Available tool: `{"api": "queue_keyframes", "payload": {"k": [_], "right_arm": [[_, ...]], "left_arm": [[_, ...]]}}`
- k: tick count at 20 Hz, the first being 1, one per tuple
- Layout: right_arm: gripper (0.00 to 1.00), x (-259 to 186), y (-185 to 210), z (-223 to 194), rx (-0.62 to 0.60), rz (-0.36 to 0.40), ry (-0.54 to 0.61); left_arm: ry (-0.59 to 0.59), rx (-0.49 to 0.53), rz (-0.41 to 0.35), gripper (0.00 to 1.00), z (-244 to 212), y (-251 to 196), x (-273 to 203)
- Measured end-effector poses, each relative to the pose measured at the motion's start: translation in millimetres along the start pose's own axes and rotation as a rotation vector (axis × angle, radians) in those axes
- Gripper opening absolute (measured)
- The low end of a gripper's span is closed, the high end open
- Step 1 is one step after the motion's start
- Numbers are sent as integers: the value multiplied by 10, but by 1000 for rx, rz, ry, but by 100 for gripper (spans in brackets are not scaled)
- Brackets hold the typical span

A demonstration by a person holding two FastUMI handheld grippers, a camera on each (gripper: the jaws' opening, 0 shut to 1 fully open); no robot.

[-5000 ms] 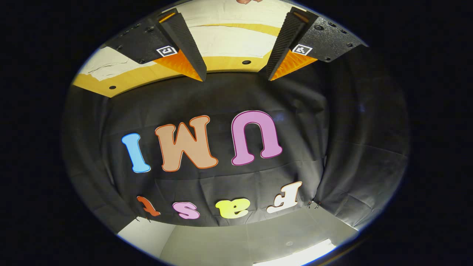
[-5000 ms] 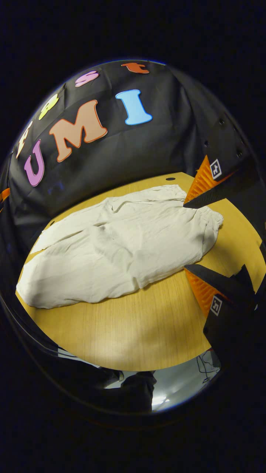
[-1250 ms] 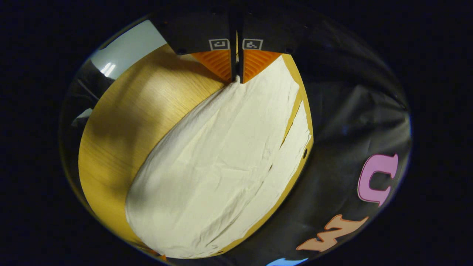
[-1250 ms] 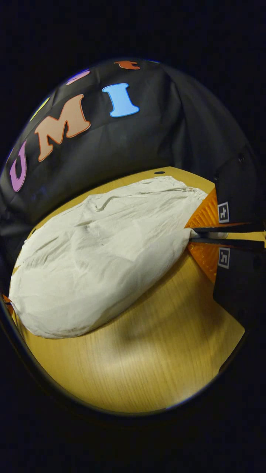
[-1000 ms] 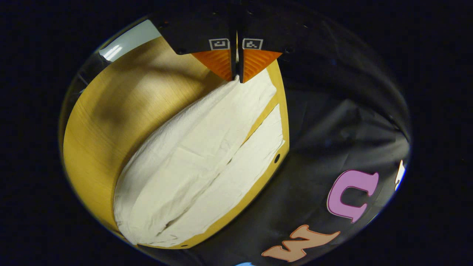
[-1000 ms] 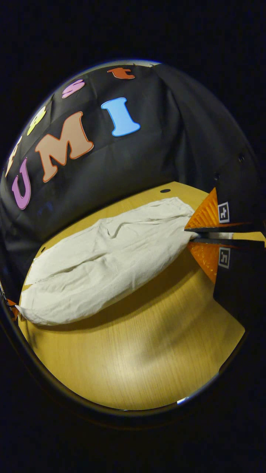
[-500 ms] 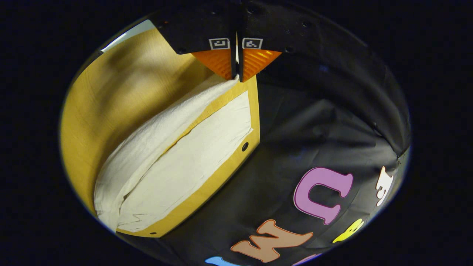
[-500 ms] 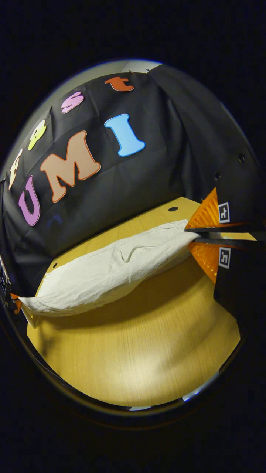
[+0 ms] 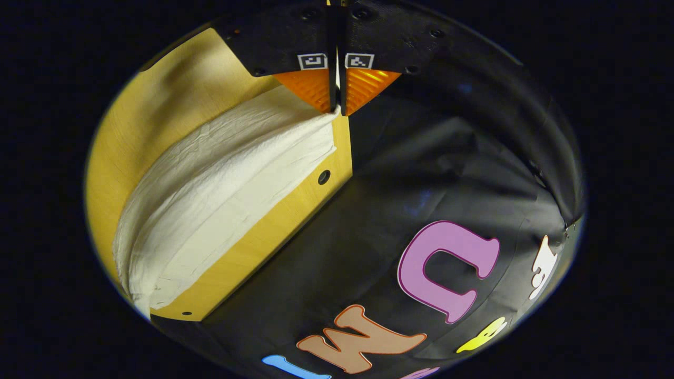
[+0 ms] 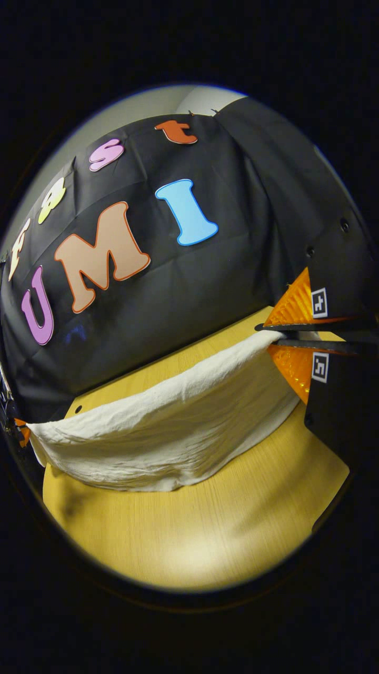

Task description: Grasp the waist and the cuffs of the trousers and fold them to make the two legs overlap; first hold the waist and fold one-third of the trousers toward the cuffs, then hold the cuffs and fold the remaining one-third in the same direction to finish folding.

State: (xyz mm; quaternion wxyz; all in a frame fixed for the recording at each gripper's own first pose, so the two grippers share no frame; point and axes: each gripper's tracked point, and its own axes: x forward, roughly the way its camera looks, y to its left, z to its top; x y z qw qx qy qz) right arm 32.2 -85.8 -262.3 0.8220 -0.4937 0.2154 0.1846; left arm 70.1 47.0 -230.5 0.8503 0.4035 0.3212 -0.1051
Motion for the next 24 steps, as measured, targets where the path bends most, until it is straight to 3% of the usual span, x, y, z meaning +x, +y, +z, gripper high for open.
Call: {"api": "queue_keyframes", "payload": {"k": [9, 17, 20, 21, 23, 24], "right_arm": [[10, 791, -183, 205, 15, -76, 78], [10, 1631, 251, -62, 32, -44, 219], [15, 1813, 378, -125, 55, -12, 271], [12, 1857, 398, -134, 65, -15, 282], [22, 1860, 399, -91, 121, -31, 290], [47, 1847, 403, -25, 164, -42, 289]], "left_arm": [[-95, 42, -39, 0, 521, 177, 980], [-110, 96, -113, 0, 626, -241, 1932], [-115, 82, -132, 0, 614, -413, 2221], [-127, 76, -125, 0, 624, -439, 2241], [-145, 52, -142, 0, 655, -498, 2223], [-157, 28, -166, 24, 672, -541, 2204]]}}
